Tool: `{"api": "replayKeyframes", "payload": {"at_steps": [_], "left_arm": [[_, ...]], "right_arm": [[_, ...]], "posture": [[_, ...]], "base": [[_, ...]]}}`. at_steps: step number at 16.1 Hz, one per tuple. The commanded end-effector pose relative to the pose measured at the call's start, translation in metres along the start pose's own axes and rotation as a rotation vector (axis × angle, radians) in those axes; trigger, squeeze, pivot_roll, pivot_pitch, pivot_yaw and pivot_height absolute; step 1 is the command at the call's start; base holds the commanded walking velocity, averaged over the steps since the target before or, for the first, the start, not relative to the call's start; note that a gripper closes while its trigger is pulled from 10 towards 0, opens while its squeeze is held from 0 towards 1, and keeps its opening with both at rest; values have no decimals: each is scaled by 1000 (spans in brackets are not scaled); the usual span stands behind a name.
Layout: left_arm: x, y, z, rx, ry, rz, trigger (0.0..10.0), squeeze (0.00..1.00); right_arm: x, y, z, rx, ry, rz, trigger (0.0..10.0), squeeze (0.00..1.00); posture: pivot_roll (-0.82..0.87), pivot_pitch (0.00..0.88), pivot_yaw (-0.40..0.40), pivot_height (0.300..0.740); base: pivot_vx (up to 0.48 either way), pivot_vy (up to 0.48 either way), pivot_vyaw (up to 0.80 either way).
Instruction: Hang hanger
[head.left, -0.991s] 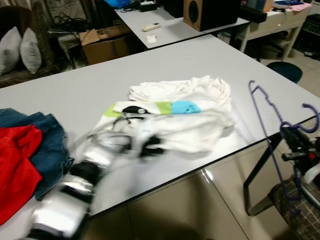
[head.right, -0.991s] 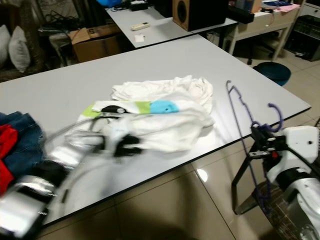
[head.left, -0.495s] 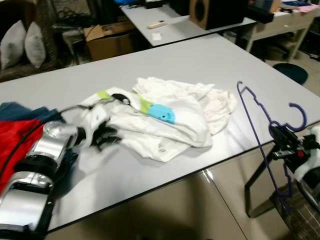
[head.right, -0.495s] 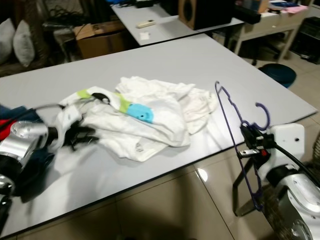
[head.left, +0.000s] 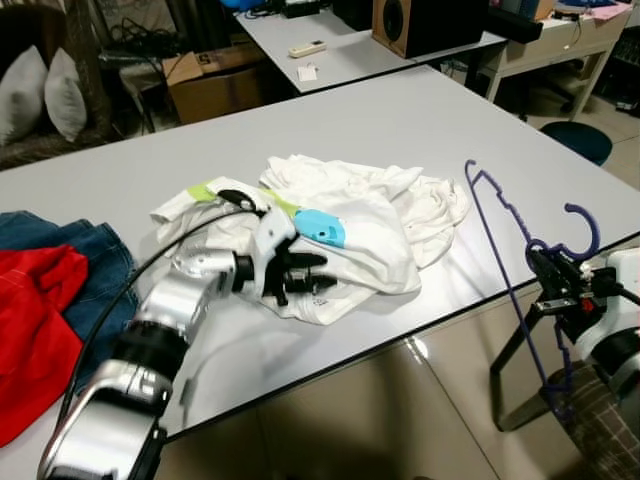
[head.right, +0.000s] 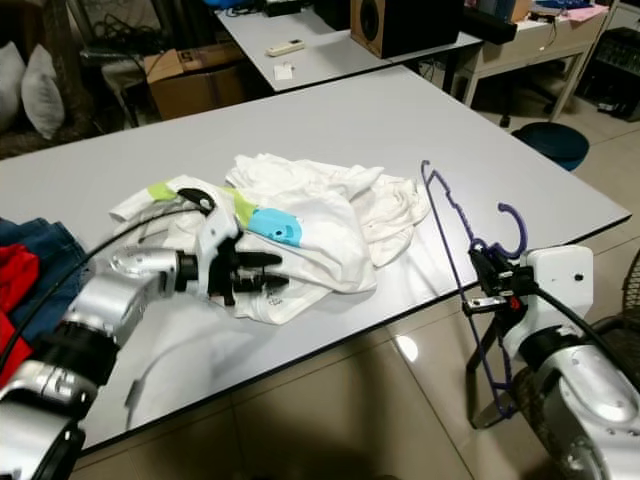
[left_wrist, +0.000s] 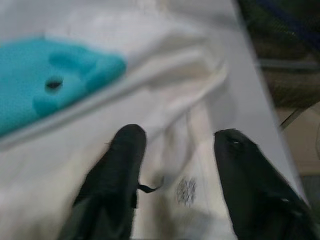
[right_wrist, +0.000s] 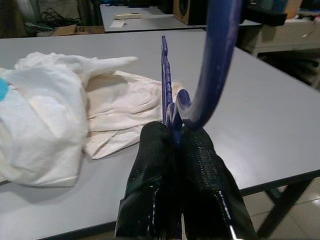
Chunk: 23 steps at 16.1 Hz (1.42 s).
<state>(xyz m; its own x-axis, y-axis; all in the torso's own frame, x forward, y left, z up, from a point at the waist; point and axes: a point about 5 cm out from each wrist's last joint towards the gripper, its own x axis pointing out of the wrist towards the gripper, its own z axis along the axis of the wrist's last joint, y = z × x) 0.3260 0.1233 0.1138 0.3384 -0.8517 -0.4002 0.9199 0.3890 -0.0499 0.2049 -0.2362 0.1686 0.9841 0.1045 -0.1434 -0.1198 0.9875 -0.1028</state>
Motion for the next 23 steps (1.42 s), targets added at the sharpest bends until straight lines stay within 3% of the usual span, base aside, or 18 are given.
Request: {"api": "replayKeyframes", "payload": {"at_steps": [1,2,4,6,7,9,11,15,16,17,18,20,23], "left_arm": [[-6,5,-2,38,53,62,10000,1000],[-9,9,-4,47,72,117,10000,1000],[-12,8,-5,14,62,110,10000,1000],[-14,8,-12,33,120,130,10000,1000],[-15,5,-18,17,164,122,10000,0],[-14,2,-21,-61,146,121,10000,0],[-15,5,-28,-143,167,191,10000,0],[-16,9,-35,-172,224,269,10000,0],[-17,9,-37,-165,245,275,8627,0],[-18,9,-42,-149,290,294,2627,0],[-19,8,-48,-143,328,296,0,0],[-18,6,-52,-150,356,289,0,0],[-14,2,-44,-150,284,258,0,0]], "right_arm": [[0,6,3,-10,-24,7,10000,0],[0,10,3,-7,-29,8,10000,0],[-2,14,0,10,-32,3,10000,0],[-2,17,-2,13,-25,9,10000,0],[0,19,-2,16,-27,16,10000,0],[3,21,-2,18,-30,22,10000,0],[4,23,-2,21,-29,35,10000,0],[11,24,0,17,-38,54,10000,0],[12,25,0,15,-38,57,10000,0],[13,26,0,12,-37,61,10000,0],[13,28,0,11,-37,67,10000,0],[13,29,0,11,-36,71,10000,0],[15,26,1,7,-38,71,10000,0]], "posture": [[-116,0,154,740],[-117,0,168,740],[-113,0,175,740],[-109,0,171,740],[-102,0,167,740],[-94,0,162,740],[-87,0,156,740],[-68,0,139,740],[-69,0,140,740],[-72,0,140,740],[-75,0,138,740],[-77,0,135,740],[-70,0,130,740]], "base": [[0,0,0],[0,0,0],[0,0,0],[0,0,0],[0,0,0],[0,0,0],[0,0,0],[0,0,0],[0,0,0],[0,0,0],[0,0,0],[0,0,0],[0,0,0]]}}
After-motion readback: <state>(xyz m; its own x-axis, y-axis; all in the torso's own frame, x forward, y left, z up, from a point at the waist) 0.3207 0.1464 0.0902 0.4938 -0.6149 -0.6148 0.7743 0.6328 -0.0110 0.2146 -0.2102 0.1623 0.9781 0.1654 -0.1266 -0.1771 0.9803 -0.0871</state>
